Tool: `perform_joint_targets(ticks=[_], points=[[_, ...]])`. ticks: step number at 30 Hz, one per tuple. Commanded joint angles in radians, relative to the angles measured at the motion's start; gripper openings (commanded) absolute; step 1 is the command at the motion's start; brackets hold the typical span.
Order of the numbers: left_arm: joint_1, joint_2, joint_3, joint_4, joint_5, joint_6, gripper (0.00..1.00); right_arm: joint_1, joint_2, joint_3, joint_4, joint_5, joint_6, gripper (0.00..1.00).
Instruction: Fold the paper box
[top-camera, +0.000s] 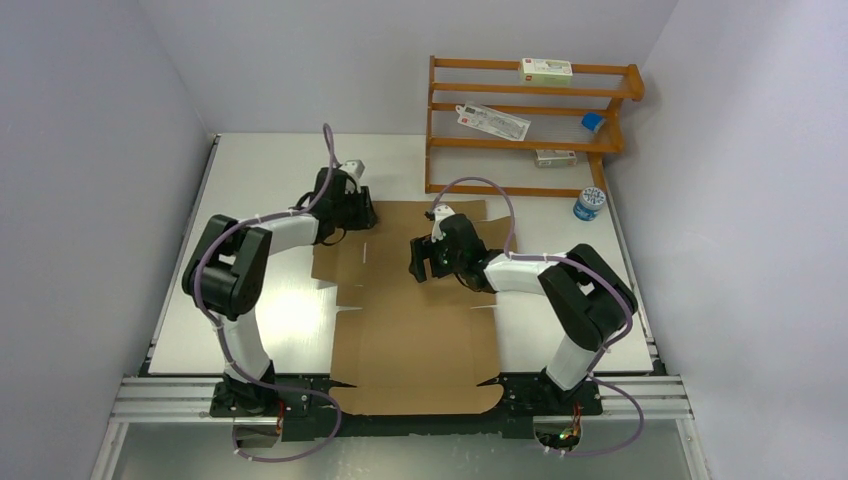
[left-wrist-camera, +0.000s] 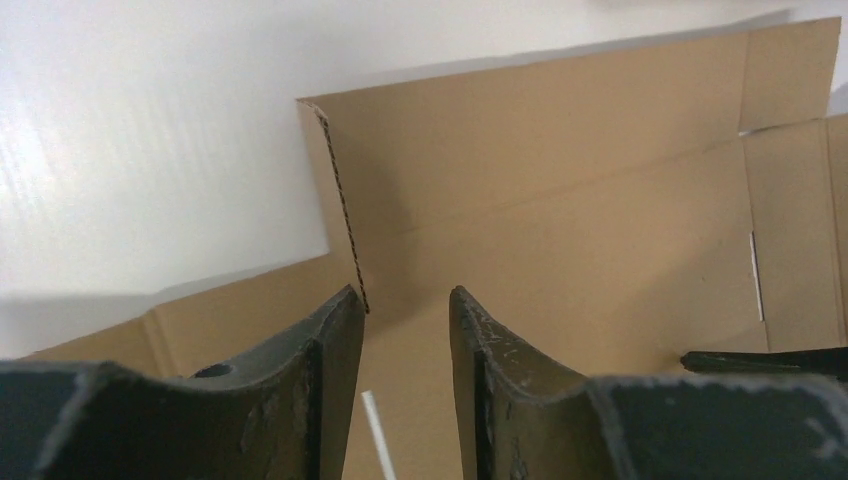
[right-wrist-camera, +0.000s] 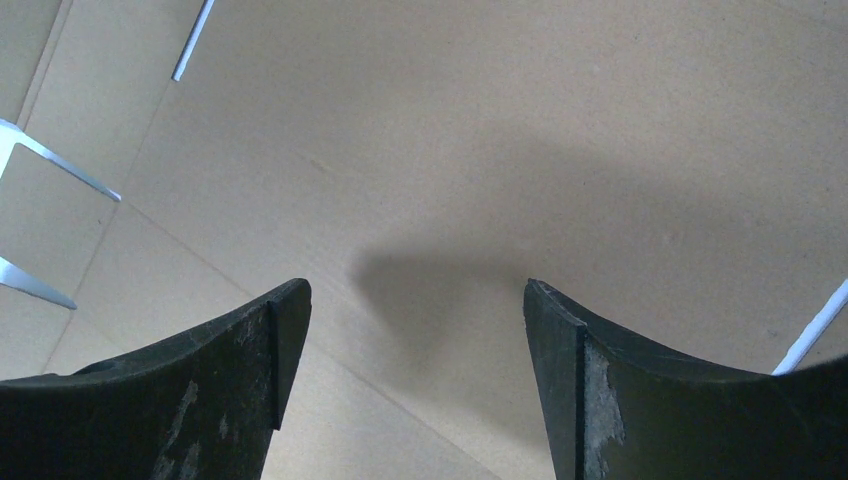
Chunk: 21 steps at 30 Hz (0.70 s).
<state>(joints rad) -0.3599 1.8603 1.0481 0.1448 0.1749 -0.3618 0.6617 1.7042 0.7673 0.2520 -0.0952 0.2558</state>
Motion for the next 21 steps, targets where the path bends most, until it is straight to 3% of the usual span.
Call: perform_joint_targets(ticks=[1, 8, 12, 21], points=[[-0.066, -0.036, 0.015, -0.021, -0.070, 0.061, 0.41, 0.012, 0.050, -0.013, -0.061, 0.002, 0.002, 0.82], [-0.088, -0.169, -0.028, -0.102, -0.190, -0.065, 0.50, 0.013, 0.009, -0.002, -0.076, 0.010, 0.003, 0.83], [-0.088, -0.291, -0.051, -0.257, -0.264, -0.145, 0.58, 0.012, -0.029, 0.014, -0.089, 0.014, 0.000, 0.83], [-0.088, -0.575, -0.317, -0.397, -0.237, -0.219, 0.66, 0.013, -0.073, 0.041, -0.093, 0.009, -0.007, 0.85]])
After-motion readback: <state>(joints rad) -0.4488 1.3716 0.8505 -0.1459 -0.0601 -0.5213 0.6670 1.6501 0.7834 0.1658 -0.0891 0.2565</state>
